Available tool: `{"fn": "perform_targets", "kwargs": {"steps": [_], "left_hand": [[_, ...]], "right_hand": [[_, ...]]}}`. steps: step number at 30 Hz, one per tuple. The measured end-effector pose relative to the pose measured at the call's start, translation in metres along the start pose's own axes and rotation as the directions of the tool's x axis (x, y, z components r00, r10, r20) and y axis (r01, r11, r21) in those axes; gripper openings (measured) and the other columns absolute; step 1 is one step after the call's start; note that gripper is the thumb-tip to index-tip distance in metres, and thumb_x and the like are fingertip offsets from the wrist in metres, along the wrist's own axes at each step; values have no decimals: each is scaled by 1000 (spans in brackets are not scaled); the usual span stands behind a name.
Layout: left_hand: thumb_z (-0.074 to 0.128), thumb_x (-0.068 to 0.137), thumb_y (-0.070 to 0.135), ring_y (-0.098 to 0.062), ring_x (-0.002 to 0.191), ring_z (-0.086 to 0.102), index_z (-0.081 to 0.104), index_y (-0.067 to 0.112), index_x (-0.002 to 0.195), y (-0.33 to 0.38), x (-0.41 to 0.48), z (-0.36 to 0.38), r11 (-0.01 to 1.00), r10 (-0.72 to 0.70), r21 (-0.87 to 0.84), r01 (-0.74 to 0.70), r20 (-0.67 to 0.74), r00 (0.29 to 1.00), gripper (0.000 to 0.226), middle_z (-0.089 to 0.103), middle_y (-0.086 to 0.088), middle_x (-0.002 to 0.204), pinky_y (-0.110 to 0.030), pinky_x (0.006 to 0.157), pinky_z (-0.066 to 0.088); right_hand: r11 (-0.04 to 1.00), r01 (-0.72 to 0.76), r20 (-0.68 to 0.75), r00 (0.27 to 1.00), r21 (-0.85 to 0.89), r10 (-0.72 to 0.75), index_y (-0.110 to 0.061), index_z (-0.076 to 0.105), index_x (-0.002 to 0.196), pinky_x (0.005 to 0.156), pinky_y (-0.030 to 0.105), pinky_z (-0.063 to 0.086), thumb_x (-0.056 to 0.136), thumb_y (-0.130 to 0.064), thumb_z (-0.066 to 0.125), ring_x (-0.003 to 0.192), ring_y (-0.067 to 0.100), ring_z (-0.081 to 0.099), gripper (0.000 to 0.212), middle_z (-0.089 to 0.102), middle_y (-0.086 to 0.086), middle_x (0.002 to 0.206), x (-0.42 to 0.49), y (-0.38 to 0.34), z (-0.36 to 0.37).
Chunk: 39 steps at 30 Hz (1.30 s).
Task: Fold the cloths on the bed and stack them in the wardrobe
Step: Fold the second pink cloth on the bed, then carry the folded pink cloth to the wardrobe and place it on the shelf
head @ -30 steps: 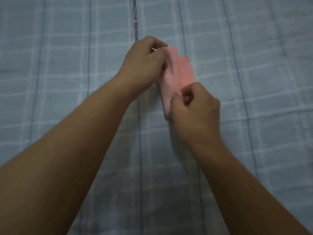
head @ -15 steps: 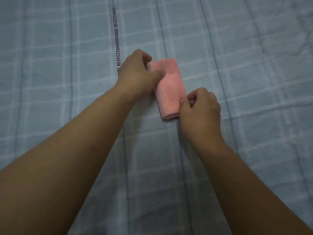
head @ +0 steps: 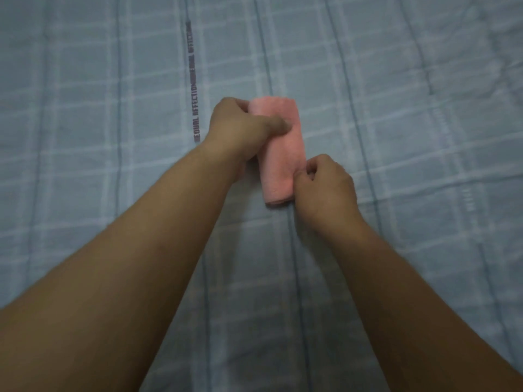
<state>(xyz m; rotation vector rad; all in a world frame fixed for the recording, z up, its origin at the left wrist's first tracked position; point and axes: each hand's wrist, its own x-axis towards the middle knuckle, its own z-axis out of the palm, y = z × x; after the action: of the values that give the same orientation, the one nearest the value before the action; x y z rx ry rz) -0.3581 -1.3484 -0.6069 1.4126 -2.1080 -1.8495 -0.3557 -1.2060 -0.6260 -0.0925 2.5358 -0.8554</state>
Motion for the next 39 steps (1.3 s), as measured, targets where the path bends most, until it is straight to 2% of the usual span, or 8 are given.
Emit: {"fn": "perform_targets", "kwargs": {"steps": [2,6,11,15,18,23,32,39], "left_hand": [[91,73,15,-14,79,73,64,9,119,6,-8,-2,997,-39,-68,40,12,999,54,74,-6,102,-19,49,54],[82,83,13,-11,77,71,63,12,116,14,-34,-19,982,-89,-169,86,-13,996,39,73,-3,99,-24,55,56],[77,88,5,-19,87,75,61,1,129,41,-93,-40,873,-127,-476,111,-1,992,44,74,-17,117,-31,62,60],[75,89,2,-20,89,74,61,-3,129,77,-162,-52,770,-131,-635,61,-65,989,42,73,-22,120,-33,67,62],[72,91,0,-25,96,73,61,-6,128,108,-219,-64,694,-119,-719,24,-82,990,39,71,-26,123,-36,72,62],[65,93,-6,-22,97,74,60,-12,129,151,-306,-85,583,-38,-812,-36,-72,997,37,73,-23,115,-31,75,63],[71,89,-5,-22,103,75,51,7,135,171,-397,-140,621,88,-778,-94,-50,995,52,72,-14,124,-36,76,64],[75,87,-2,-20,100,75,52,11,128,188,-451,-152,707,241,-705,-53,169,956,49,74,-9,117,-37,73,64]], "right_hand": [[999,-37,61,998,29,35,-17,65,99,96,42,46,94,-24,55,110,36,59,13,67,16,113,0,-4,-6],[950,-122,143,986,287,84,-19,58,91,74,33,43,94,-22,58,91,23,59,4,65,1,92,-17,-16,-32],[634,-287,235,958,718,167,-16,58,102,68,43,61,98,-21,60,83,20,67,6,70,10,102,-62,-43,-82],[477,-356,344,932,803,118,-11,57,125,68,46,62,87,-46,75,98,22,72,55,69,9,116,-107,-68,-136],[571,-320,322,941,756,101,-18,56,129,74,44,63,69,-52,84,99,14,72,75,67,2,124,-146,-86,-175],[359,-452,514,853,817,-95,-8,63,131,82,51,60,92,-27,71,112,25,70,44,71,12,126,-206,-109,-234],[330,-111,145,986,937,-81,-5,59,119,68,29,61,87,3,70,83,16,75,34,77,8,95,-290,-144,-301],[328,73,-74,997,942,-9,-3,60,121,67,28,58,86,2,73,82,15,75,38,75,10,101,-356,-140,-350]]}}
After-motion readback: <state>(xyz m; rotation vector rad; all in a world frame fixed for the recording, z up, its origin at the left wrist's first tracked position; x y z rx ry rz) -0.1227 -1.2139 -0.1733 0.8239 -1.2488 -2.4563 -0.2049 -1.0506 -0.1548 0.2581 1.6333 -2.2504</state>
